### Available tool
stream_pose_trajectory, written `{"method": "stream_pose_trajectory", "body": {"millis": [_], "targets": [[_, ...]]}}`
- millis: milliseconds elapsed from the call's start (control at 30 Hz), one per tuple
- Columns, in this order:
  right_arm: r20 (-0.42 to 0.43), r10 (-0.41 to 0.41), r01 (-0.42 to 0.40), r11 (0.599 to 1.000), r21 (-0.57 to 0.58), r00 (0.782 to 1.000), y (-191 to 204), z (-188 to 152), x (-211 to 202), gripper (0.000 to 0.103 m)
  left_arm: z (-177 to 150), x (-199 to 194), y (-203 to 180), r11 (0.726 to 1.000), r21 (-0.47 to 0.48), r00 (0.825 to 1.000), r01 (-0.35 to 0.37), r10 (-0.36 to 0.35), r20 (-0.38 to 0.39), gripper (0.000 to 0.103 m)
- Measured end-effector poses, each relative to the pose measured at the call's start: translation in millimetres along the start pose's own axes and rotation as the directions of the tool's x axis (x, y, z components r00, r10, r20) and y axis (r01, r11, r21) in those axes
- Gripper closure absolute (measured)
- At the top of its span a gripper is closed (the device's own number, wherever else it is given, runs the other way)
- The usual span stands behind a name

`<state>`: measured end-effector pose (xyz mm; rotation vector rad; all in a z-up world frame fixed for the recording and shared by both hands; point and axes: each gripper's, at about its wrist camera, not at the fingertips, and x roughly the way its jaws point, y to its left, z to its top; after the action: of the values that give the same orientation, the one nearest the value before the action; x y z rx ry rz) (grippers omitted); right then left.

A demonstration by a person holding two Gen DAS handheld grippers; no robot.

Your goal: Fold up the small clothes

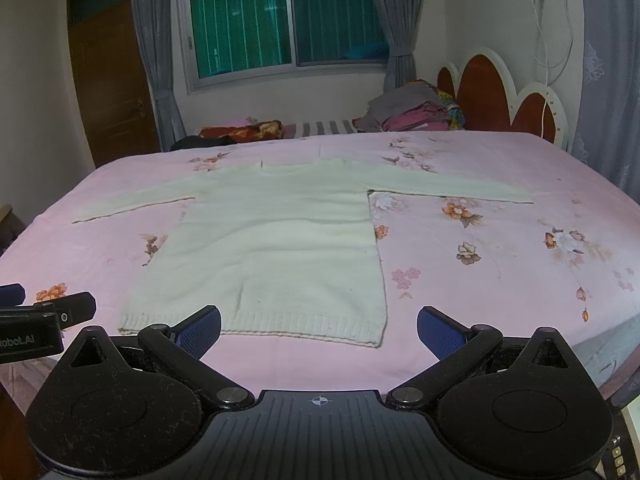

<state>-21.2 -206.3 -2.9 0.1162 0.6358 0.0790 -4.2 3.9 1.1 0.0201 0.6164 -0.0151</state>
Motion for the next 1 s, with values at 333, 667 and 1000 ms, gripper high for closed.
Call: {"method": "stream_pose_trajectory", "body": {"millis": [333, 667, 1000], "targets": [[-0.004, 0.001, -0.001, 1.0, -0.002, 1.0, -0.2, -0.2, 1.1, 0.0, -0.1, 0.8, -0.7, 1.0, 0.0, 1.0, -0.005, 0.005, -0.002, 0.0], [-0.005, 0.008, -0.008, 1.0, -0.009, 1.0, 0.2, -1.3, 4.0, 0.0, -0.2, 3.6, -4.6, 1.0, -0.003, 1.0, -0.016, 0.016, -0.007, 0.0], [-0.006, 0.012, -0.012, 1.0, -0.01, 1.0, 1.2, -0.1, 4.1, 0.0, -0.3, 3.4, -5.4, 1.0, -0.003, 1.0, -0.018, 0.018, -0.006, 0.0]]}}
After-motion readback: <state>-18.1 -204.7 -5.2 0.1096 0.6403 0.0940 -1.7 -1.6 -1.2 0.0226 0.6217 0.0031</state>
